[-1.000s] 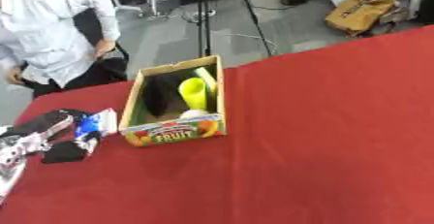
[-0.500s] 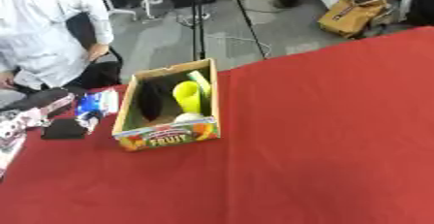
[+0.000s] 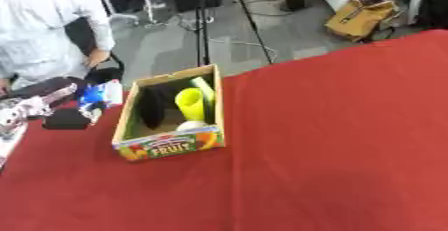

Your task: Pick up objects on the table and place them in the box.

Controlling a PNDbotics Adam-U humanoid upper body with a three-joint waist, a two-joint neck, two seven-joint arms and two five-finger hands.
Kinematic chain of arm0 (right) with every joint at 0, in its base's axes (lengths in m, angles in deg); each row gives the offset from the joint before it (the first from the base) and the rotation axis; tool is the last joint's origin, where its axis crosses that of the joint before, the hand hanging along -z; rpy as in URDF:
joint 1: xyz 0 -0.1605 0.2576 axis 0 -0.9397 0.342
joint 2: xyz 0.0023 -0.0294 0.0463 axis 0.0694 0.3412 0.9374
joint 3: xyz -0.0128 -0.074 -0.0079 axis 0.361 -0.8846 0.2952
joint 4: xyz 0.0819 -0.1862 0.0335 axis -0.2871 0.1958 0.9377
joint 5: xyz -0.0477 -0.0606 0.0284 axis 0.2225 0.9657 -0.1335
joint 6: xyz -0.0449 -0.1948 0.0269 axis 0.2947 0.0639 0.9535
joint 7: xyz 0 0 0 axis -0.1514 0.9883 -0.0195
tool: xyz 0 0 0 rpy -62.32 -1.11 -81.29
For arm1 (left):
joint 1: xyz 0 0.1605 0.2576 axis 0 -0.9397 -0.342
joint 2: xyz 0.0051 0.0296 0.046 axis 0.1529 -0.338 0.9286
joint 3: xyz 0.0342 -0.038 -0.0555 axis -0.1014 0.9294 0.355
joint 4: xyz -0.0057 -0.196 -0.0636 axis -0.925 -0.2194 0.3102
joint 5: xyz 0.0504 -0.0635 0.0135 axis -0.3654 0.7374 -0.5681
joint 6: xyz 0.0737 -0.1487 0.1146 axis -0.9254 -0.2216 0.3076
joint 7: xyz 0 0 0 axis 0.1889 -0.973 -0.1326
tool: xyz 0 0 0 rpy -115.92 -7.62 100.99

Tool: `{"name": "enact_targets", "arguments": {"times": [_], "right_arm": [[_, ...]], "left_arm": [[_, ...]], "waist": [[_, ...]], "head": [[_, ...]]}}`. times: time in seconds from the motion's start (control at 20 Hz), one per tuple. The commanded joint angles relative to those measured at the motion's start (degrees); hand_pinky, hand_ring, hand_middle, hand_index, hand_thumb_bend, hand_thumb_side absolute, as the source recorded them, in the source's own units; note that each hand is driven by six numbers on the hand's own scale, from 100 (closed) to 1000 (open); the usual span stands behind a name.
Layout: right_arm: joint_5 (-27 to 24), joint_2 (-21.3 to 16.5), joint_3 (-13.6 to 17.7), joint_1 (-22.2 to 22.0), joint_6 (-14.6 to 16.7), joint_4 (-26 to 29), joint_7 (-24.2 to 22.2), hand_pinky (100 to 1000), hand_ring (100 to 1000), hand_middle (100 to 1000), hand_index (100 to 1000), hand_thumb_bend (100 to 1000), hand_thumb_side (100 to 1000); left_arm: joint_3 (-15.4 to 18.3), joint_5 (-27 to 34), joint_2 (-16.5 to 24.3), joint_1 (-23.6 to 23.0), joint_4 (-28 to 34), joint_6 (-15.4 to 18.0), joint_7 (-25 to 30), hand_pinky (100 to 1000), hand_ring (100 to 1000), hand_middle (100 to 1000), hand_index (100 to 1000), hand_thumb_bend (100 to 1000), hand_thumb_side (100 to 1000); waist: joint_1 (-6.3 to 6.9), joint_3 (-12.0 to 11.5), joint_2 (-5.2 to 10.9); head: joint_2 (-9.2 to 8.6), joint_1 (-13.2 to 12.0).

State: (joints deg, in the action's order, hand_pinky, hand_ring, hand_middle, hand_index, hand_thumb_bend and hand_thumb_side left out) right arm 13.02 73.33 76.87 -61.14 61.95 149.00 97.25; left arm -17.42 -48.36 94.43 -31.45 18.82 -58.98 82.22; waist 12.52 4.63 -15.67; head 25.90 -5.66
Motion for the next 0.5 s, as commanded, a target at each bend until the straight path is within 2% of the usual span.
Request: {"name": "enact_targets", "arguments": {"times": [0.05,0.5], "right_arm": [[-0.6,-0.7,-0.5,1.0,0.2,1.2,-0.1,756,589,609,689,100,632],[-1.5,-0.6,-1.5,2.1,0.4,1.2,-0.1,757,587,607,689,100,634]], "left_arm": [[0.4,-0.6,2.7,2.8,-3.9,0.2,-0.2,1000,995,787,336,100,521],[0.7,-2.3,1.8,6.5,-10.4,0.8,-1.3,1000,994,784,337,100,539]], "waist": [[-0.54,0.4,0.71],[-0.20,3.6,-0.59]], "head": [[-1.14,-1.0],[-3.27,-3.1]]}}
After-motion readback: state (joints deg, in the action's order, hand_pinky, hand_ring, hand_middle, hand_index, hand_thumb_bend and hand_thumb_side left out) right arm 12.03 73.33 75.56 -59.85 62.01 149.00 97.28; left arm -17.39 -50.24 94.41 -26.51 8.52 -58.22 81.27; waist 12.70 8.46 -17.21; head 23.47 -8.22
